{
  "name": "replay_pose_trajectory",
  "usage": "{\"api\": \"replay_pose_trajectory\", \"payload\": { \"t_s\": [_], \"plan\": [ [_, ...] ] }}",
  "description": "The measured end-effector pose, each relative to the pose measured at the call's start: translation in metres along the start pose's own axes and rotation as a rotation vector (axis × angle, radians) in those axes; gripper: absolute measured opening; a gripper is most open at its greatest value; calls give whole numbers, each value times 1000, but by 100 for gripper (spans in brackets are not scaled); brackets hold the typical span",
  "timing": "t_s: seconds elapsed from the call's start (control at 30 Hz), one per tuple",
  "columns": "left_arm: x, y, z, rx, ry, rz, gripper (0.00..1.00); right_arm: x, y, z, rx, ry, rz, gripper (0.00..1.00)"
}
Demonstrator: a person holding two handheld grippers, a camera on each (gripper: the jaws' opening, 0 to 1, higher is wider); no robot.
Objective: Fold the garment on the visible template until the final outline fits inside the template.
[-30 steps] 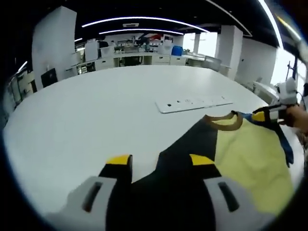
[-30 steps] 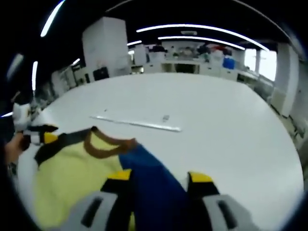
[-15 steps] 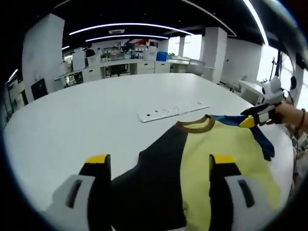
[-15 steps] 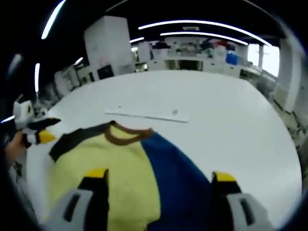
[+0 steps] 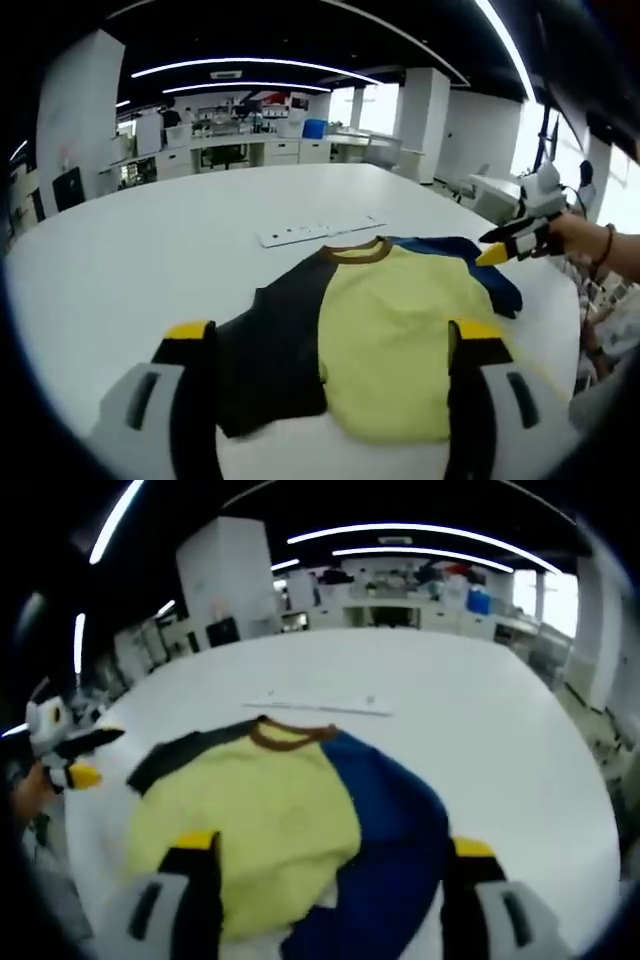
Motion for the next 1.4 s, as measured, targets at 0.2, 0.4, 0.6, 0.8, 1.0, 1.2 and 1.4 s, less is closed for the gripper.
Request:
{"api": "replay_pose_trajectory", "payload": {
  "t_s": [0.2, 0.4, 0.6, 0.8, 1.0, 1.2, 1.4],
  "plan": [
    [-10, 19, 7, -3, -2, 6, 98, -14, 11, 4, -13, -8, 8, 90],
    [-20, 33, 18, -3, -4, 0, 99, -33, 26, 4, -20, 0, 6, 85],
    [-27, 50, 40, -14, -4, 11, 89, -54, 40, 7, -10, -34, 14, 71],
    [-32, 60, 56, -26, -11, 25, 85, -72, 47, 17, -25, -68, 14, 61],
    [-35, 71, 64, -27, -20, 33, 83, -87, 57, 17, -11, -127, 31, 46],
    [-43, 85, 69, -22, -61, 14, 82, -97, 55, 27, -39, -146, 41, 32],
    [-49, 93, 68, -21, -56, 7, 81, -102, 50, 35, -55, -176, 46, 16]
  ]
}}
Point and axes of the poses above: the point that each gripper's makers call its tool centre point, and the gripper's own axes: y roughly backward along the fingers, z roughly to its right, x roughly out of its top, the point moved 2 cm from there along y, roughly backward along the fingers, and after that the axes turned 13 degrees about -y, right-handed, at the moved point
